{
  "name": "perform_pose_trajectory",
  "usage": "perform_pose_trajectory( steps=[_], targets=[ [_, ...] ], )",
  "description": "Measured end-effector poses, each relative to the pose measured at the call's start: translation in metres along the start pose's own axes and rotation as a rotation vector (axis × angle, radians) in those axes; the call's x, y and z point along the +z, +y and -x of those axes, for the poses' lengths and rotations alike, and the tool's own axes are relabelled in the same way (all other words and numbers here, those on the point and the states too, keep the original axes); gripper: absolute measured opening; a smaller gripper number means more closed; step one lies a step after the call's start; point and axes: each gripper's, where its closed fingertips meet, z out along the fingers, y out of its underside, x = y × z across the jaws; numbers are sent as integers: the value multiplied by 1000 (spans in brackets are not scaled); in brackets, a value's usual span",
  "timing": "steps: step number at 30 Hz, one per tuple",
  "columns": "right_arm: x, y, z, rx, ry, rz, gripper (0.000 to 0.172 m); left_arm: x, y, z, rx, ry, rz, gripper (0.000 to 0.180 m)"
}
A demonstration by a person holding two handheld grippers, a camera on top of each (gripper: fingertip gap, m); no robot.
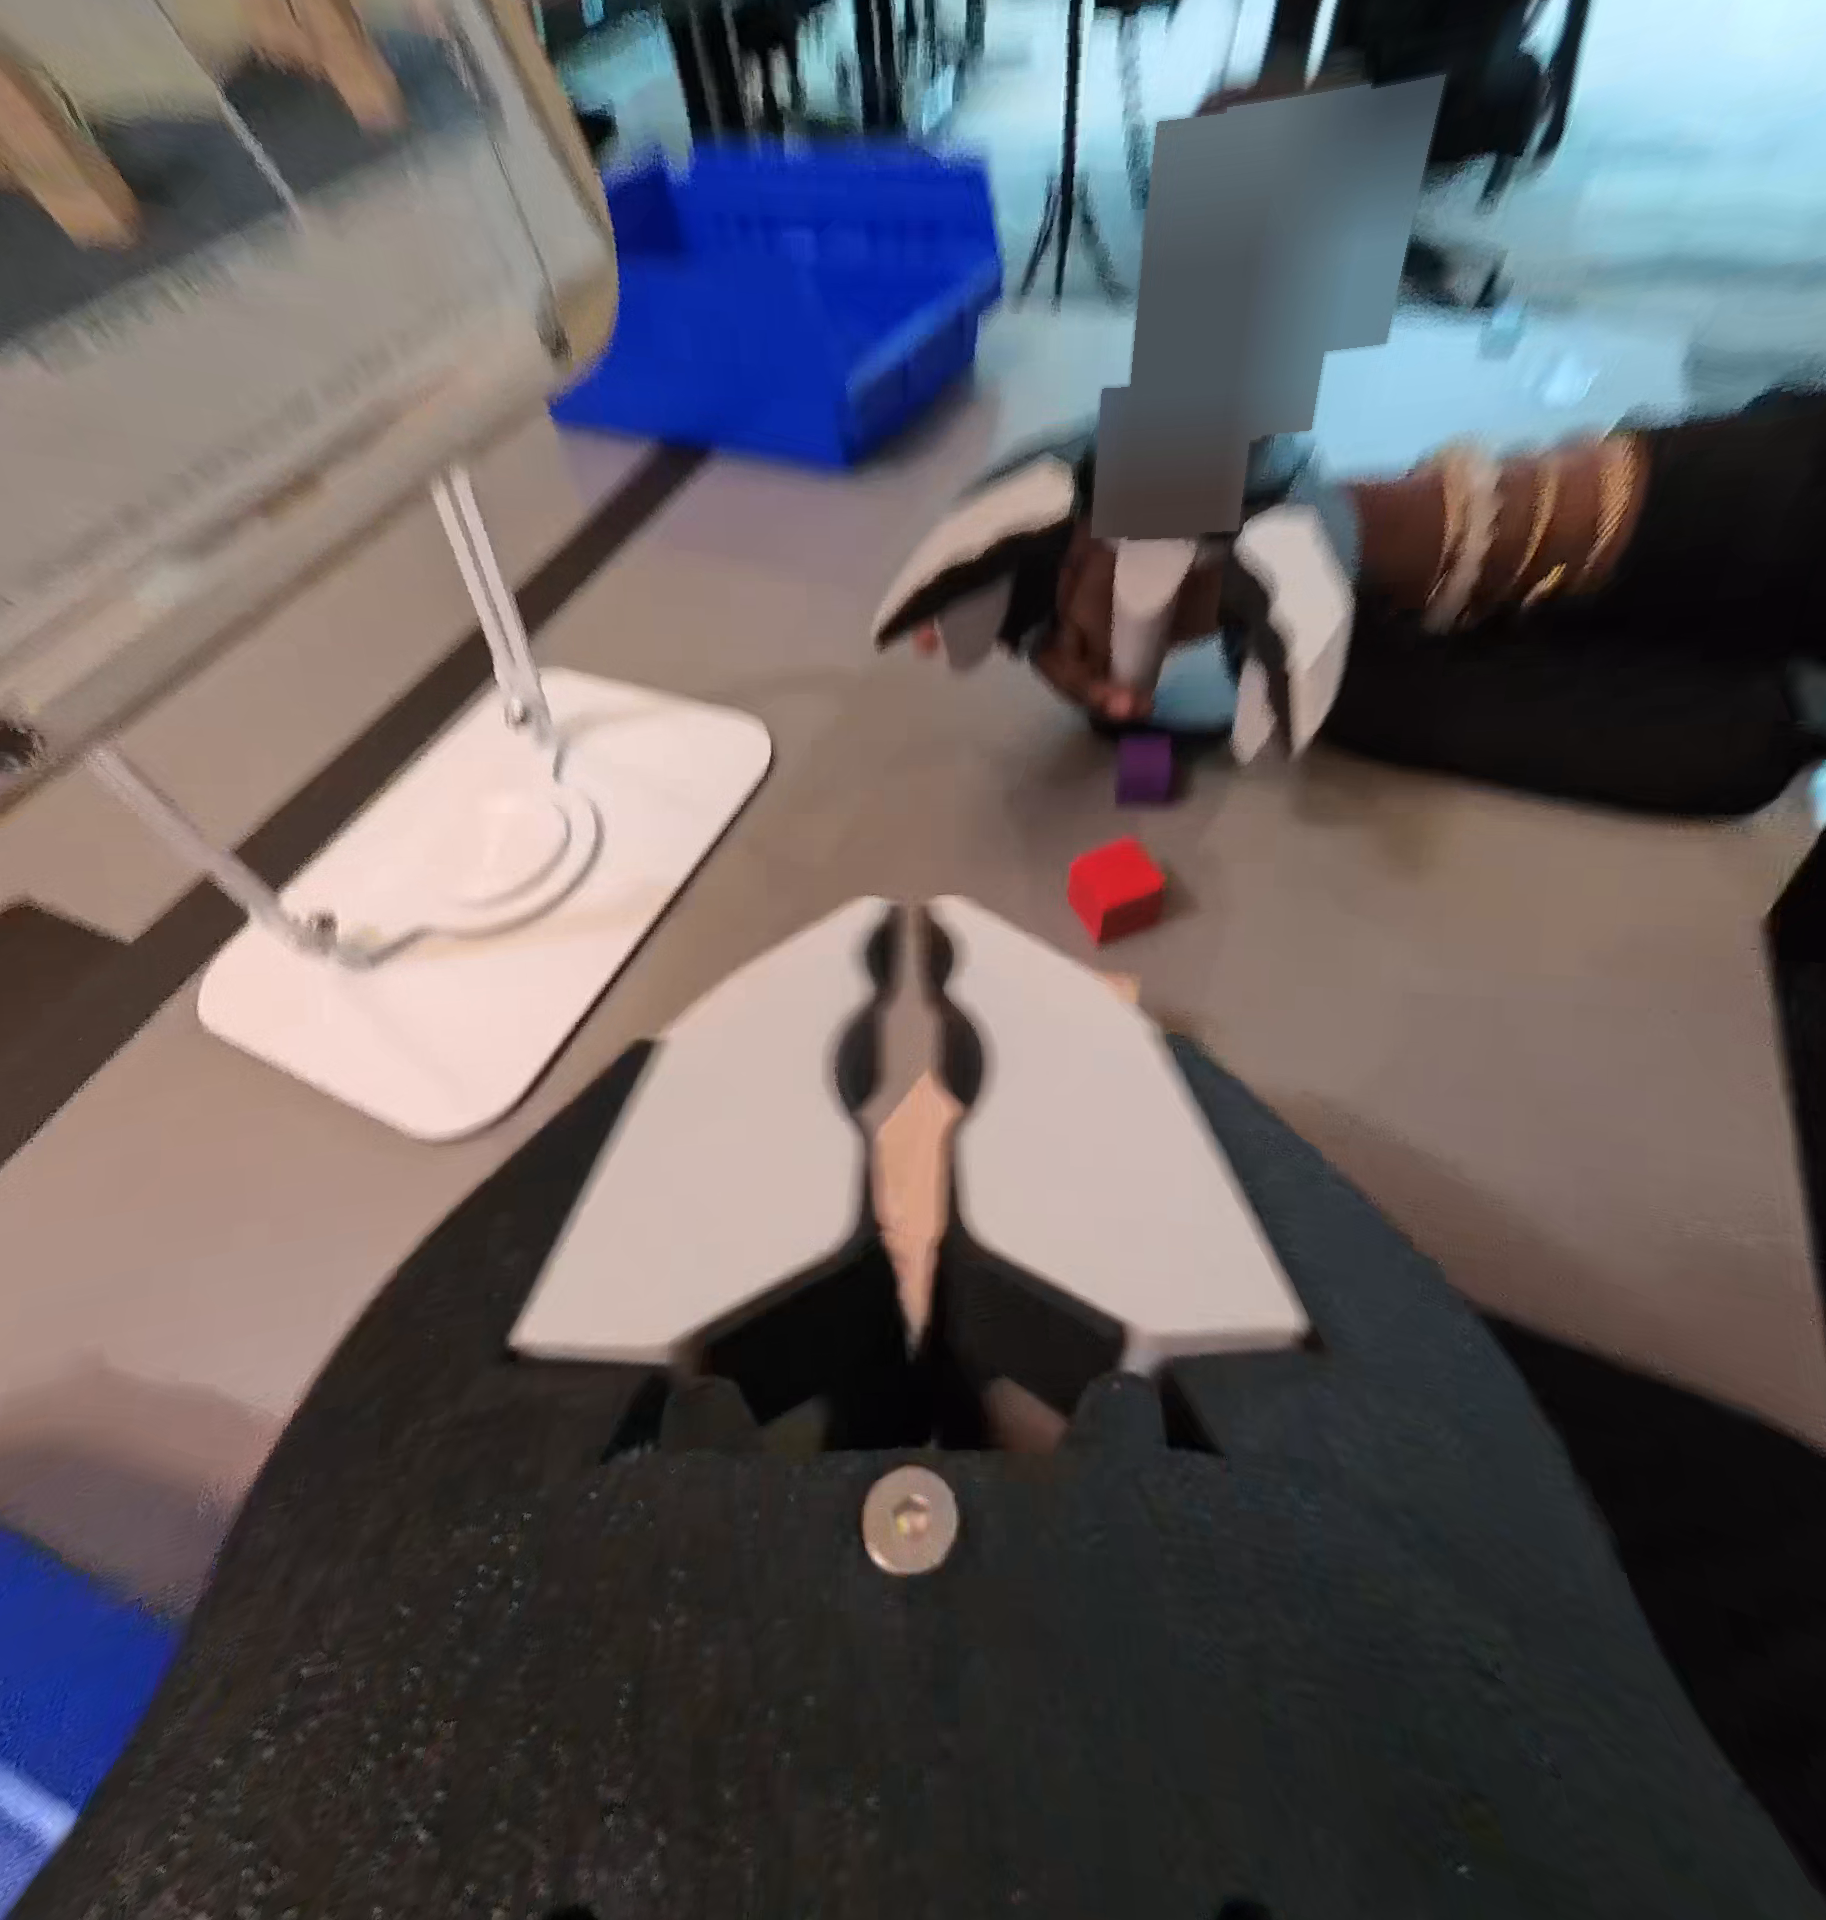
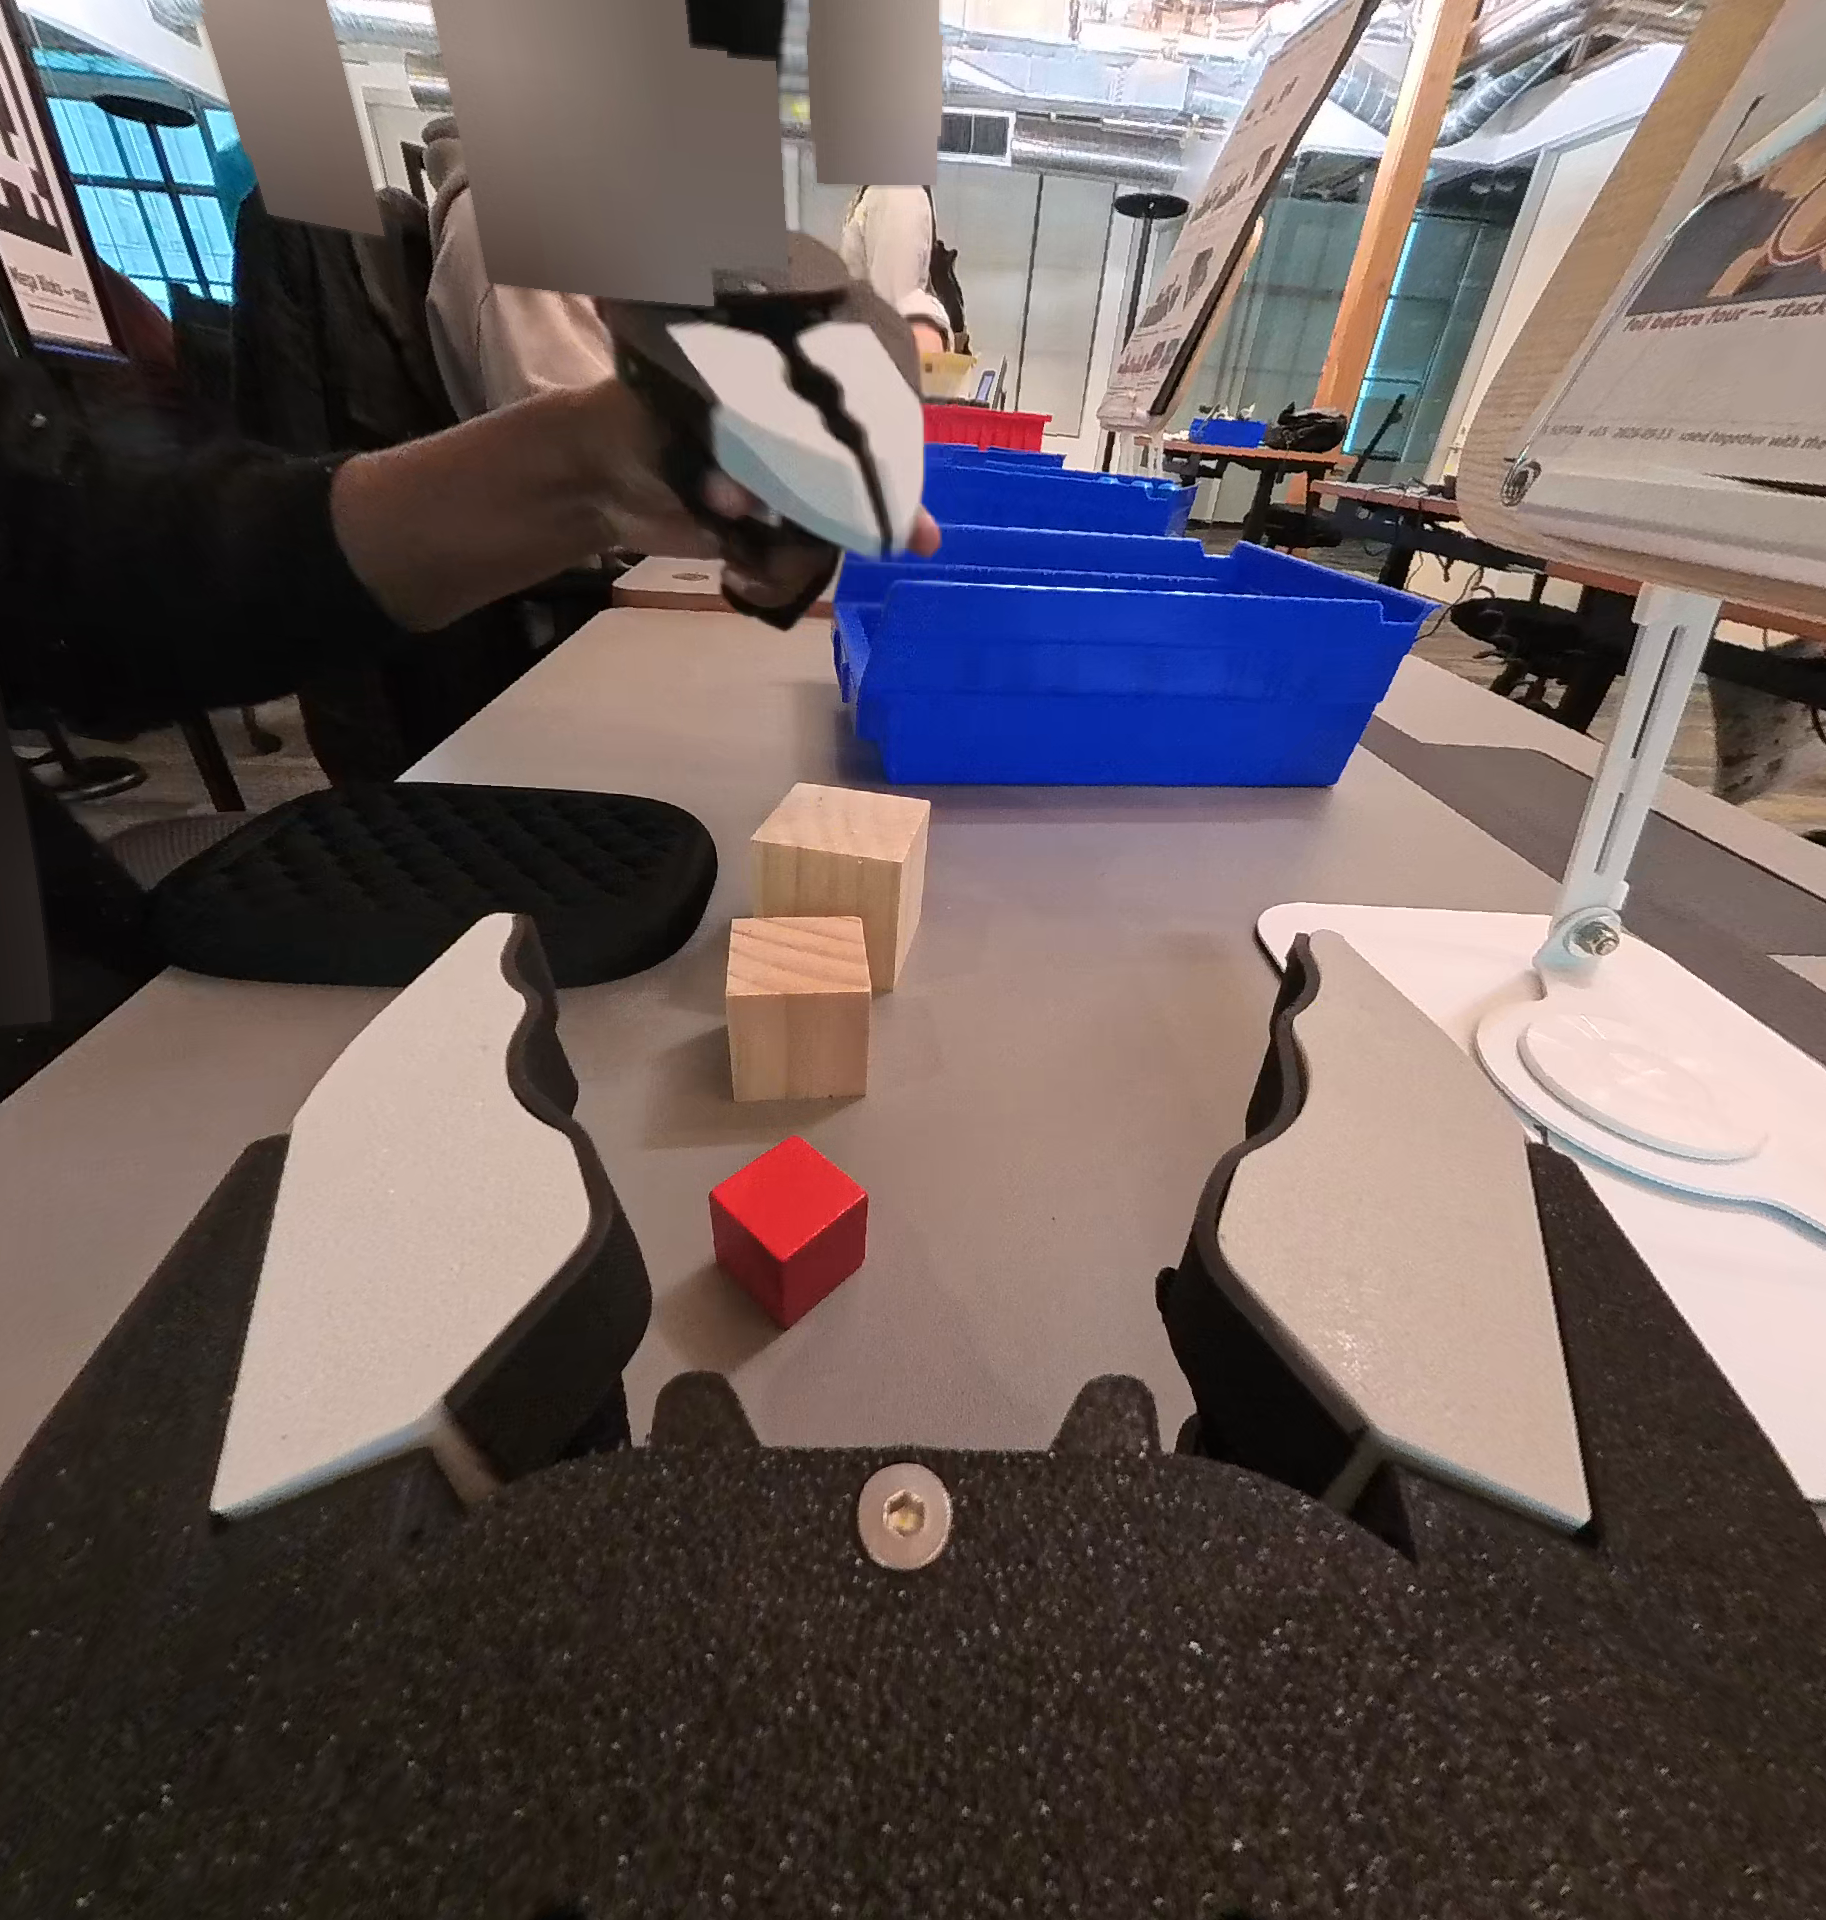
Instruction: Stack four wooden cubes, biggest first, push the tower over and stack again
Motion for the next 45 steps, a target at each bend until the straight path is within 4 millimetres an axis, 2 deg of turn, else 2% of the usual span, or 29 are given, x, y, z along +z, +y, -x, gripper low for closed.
perform_pose_trajectory(
  steps=[1,2,4,7,8,14,19,28,33,36,38,41,45],
  targets=[
    [0,0,0,0,0,0,127,-3,-12,-7,-6,14,-87,35],
    [0,0,0,0,1,-1,127,-7,-23,-16,-16,40,-168,54],
    [0,0,0,-1,1,0,127,-15,-39,-36,-43,107,-294,86],
    [0,0,0,0,-1,1,127,-25,-51,-63,-87,176,-427,137],
    [0,0,0,1,-2,0,127,-28,-52,-71,-96,195,-453,146],
    [0,0,0,1,-2,2,127,-38,-46,-123,-25,249,-502,146],
    [0,0,0,2,1,-1,127,-33,-28,-154,10,310,-504,146],
    [1,2,-2,13,9,15,127,-18,11,-173,15,359,-464,141],
    [2,7,-12,33,68,89,134,-24,9,-172,20,360,-513,139],
    [5,2,-21,120,133,251,121,-23,11,-174,37,357,-507,137],
    [16,-4,-24,176,186,373,118,-22,12,-176,49,361,-501,137],
    [46,-7,-11,190,194,552,118,-22,13,-178,59,363,-495,136],
    [93,12,13,118,134,766,113,-24,12,-179,69,366,-510,133]
  ],
)
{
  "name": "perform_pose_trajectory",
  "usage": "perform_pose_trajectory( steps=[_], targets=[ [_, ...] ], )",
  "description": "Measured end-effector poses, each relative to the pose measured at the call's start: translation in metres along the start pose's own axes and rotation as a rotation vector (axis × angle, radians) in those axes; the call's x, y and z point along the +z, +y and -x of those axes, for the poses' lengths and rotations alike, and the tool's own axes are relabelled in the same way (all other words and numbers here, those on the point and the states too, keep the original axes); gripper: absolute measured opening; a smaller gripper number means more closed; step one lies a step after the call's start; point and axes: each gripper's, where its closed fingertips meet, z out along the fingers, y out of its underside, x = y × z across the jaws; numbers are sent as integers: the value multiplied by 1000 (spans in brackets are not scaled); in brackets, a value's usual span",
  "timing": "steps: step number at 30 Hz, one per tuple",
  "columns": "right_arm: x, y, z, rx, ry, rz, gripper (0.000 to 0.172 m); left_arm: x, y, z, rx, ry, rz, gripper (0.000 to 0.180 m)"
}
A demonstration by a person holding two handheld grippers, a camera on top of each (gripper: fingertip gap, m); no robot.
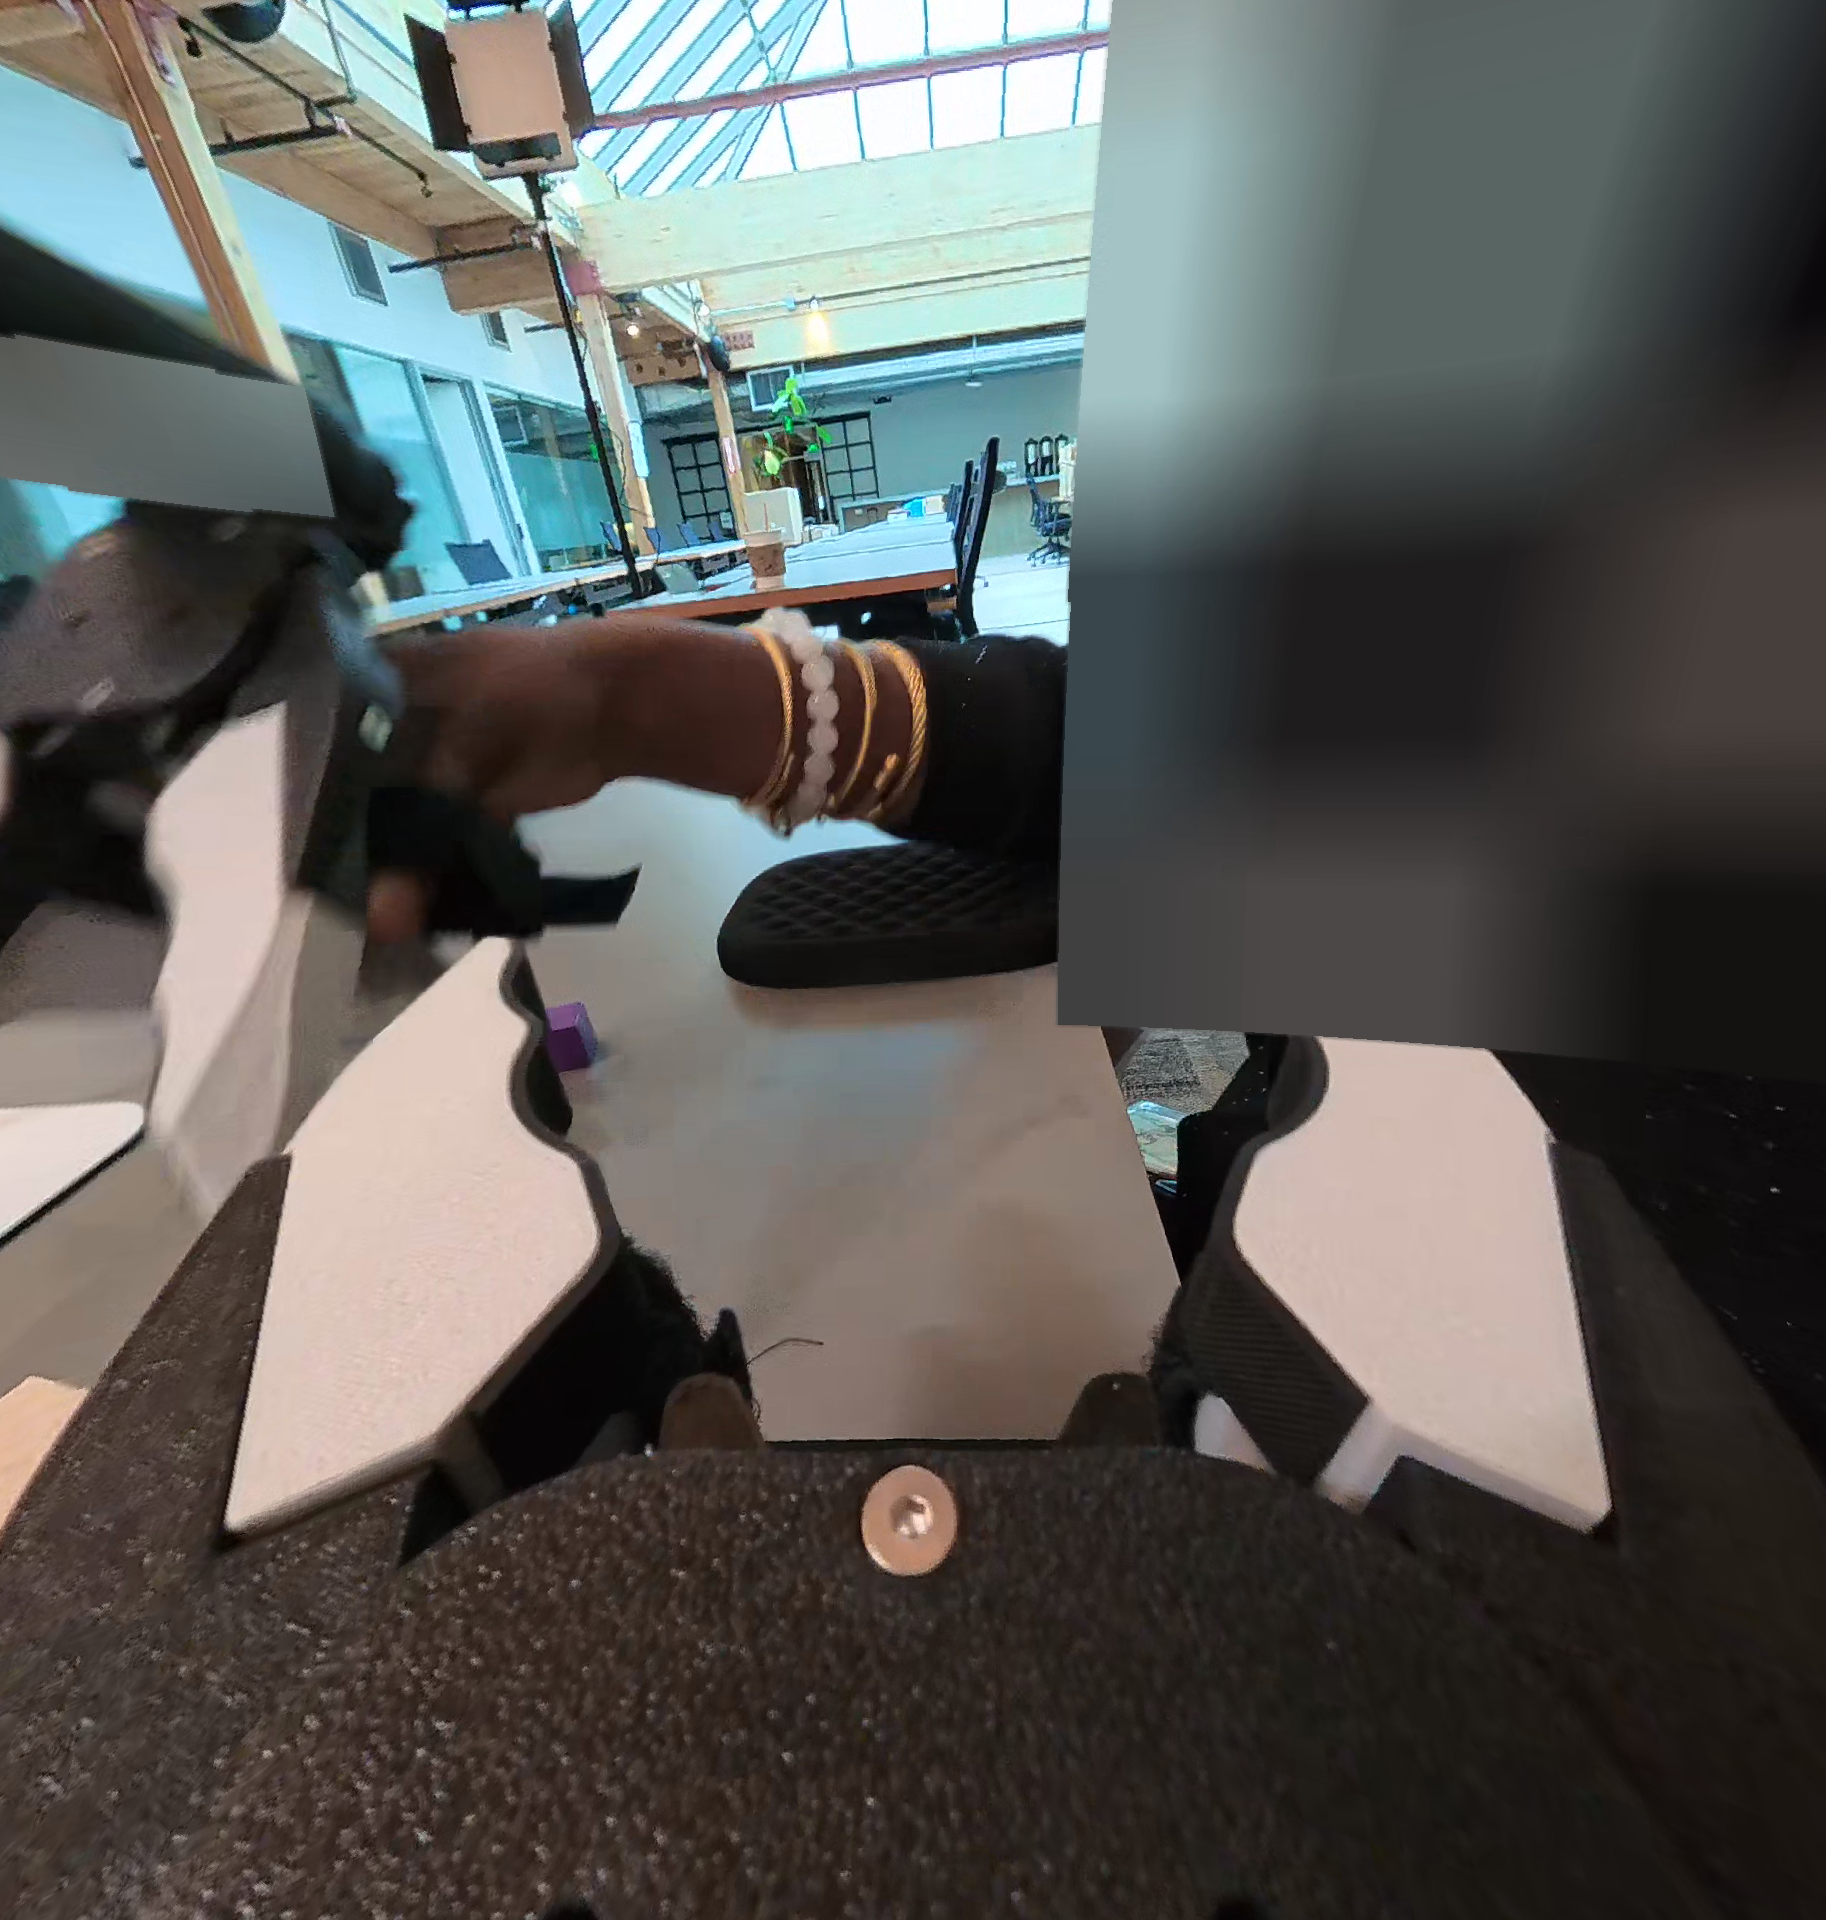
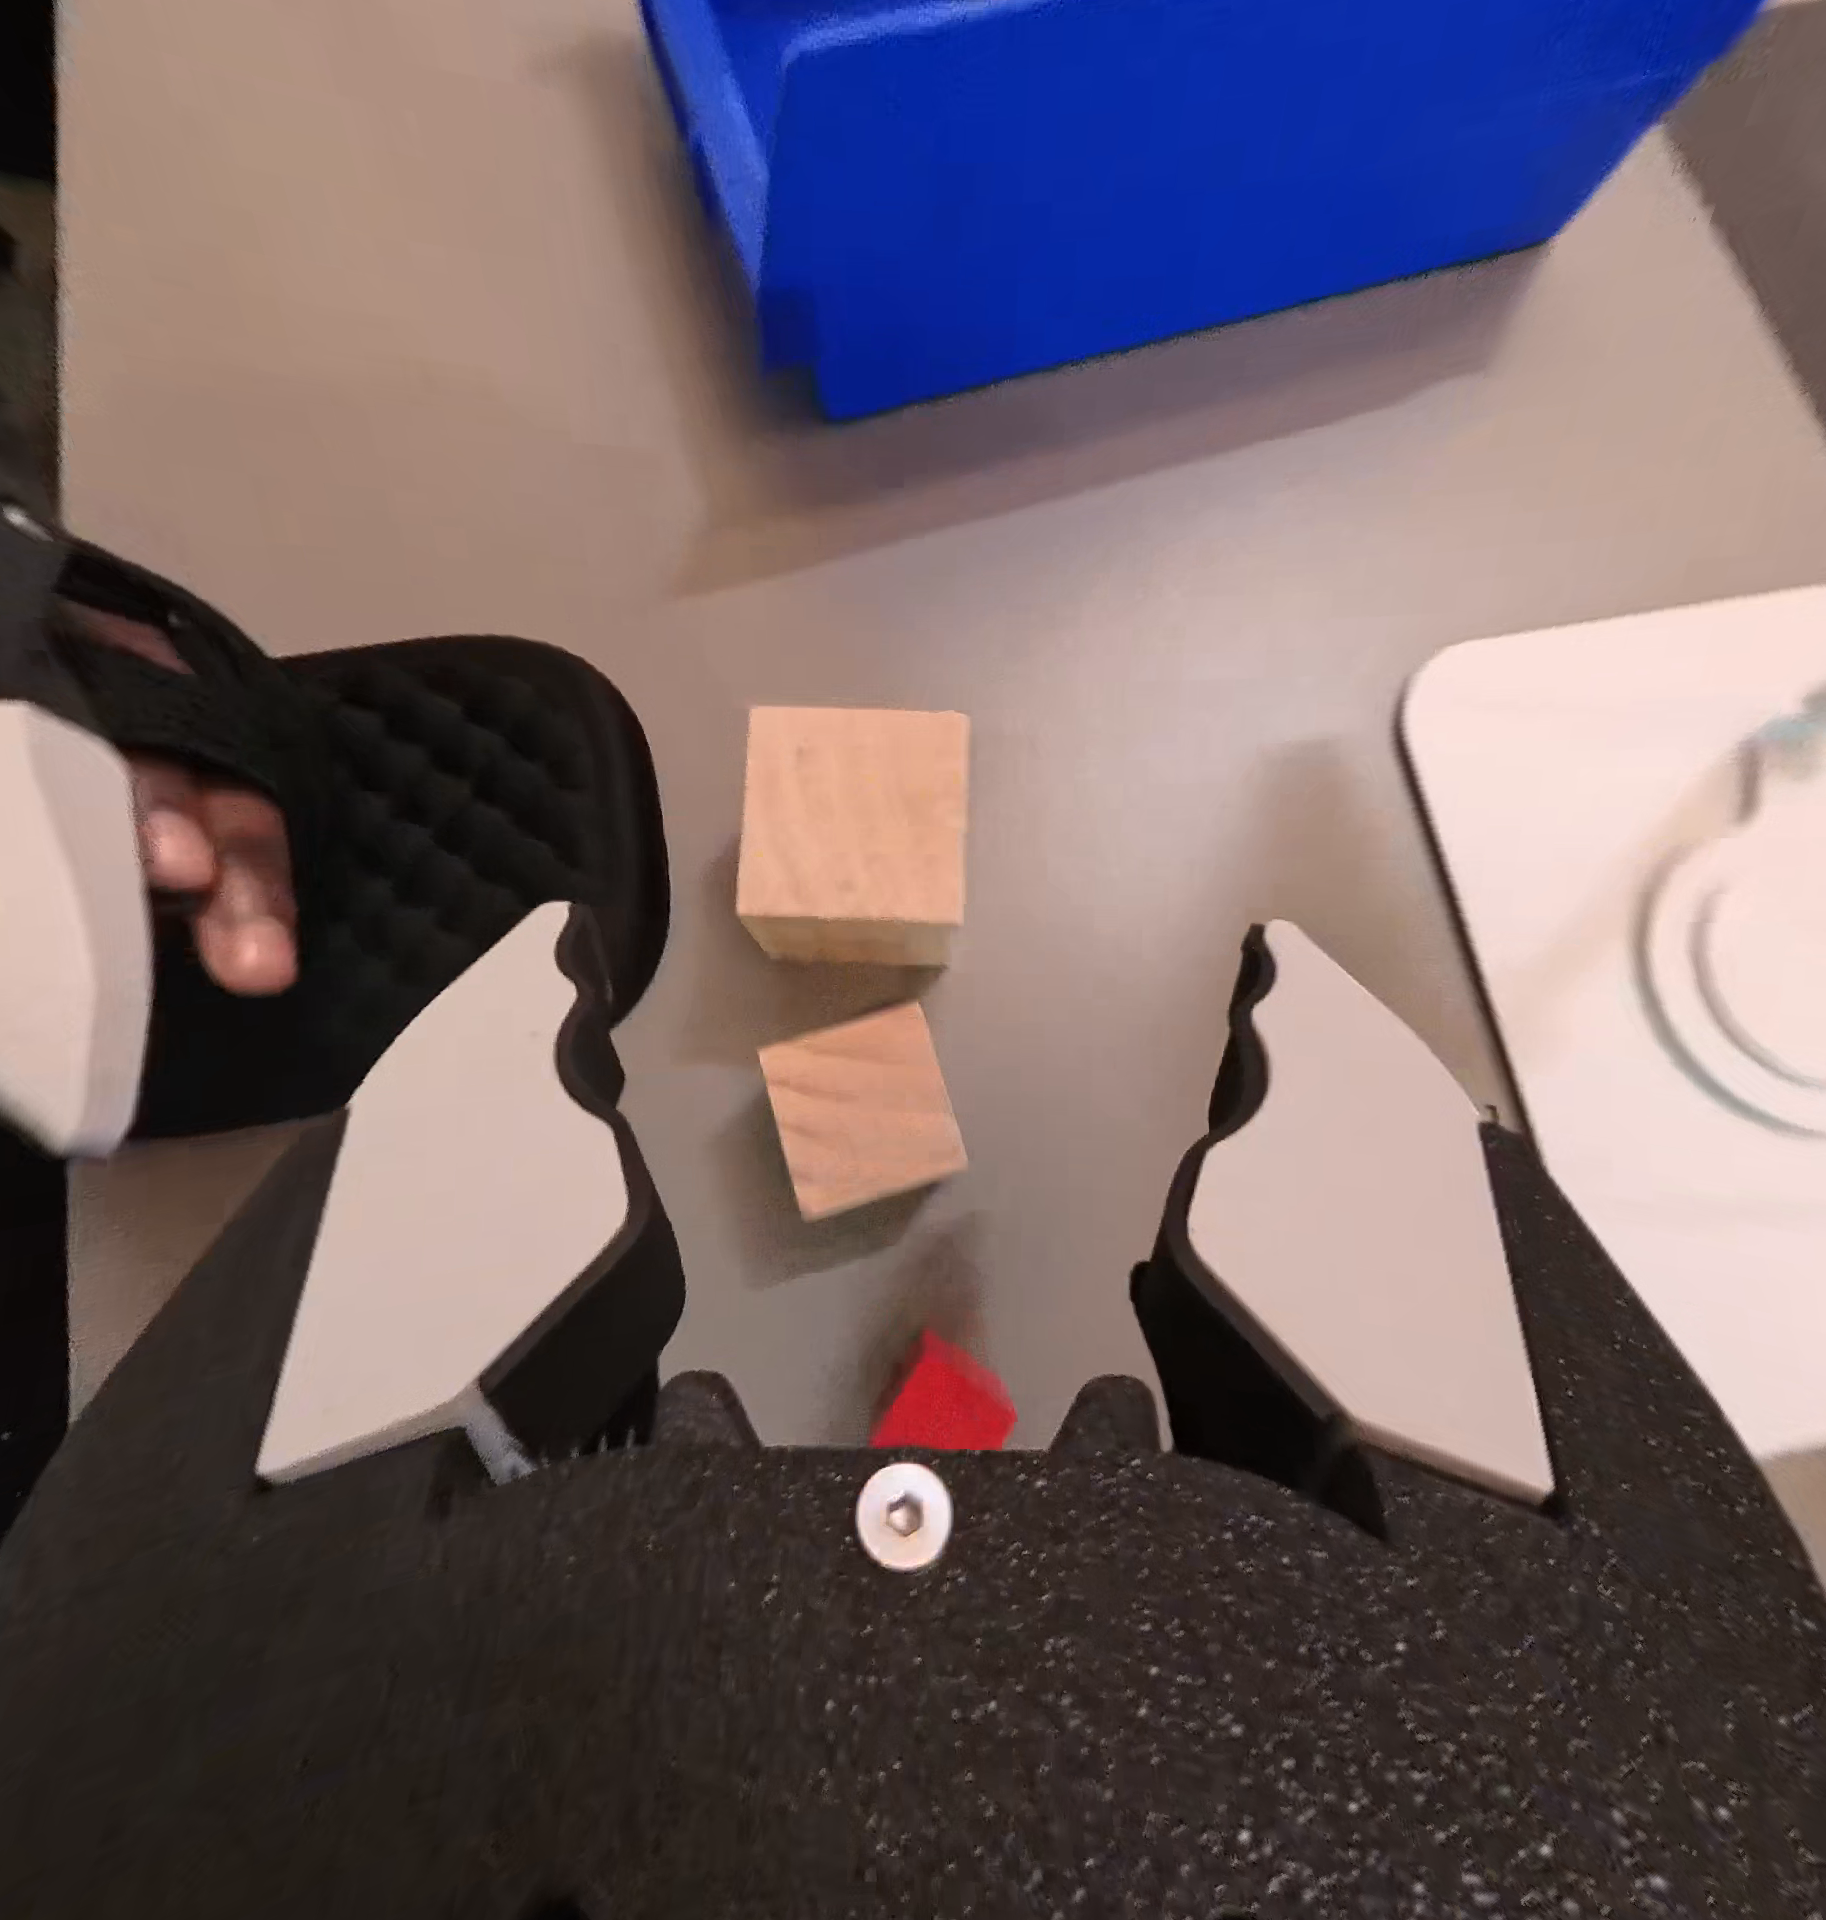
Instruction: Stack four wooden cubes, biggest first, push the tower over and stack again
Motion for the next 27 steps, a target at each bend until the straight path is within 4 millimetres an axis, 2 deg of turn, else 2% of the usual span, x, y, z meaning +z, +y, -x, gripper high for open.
perform_pose_trajectory(
  steps=[4,9,18,20,22,25,27],
  targets=[
    [34,-1,6,-4,8,130,105,-2,-2,0,-7,6,-15,130],
    [50,10,12,16,10,306,94,-2,-2,0,-8,9,-20,128],
    [66,15,15,-8,14,451,75,-2,-2,-1,-7,9,-19,128],
    [70,17,14,-9,13,463,62,-2,-2,-1,-7,10,-20,128],
    [72,16,13,-13,1,454,59,-2,-2,-1,-6,9,-21,128],
    [66,12,12,-11,-30,402,59,-2,-2,0,-9,6,-20,128],
    [52,4,11,-7,-39,347,59,-3,-2,0,-10,3,-23,128]
  ],
)
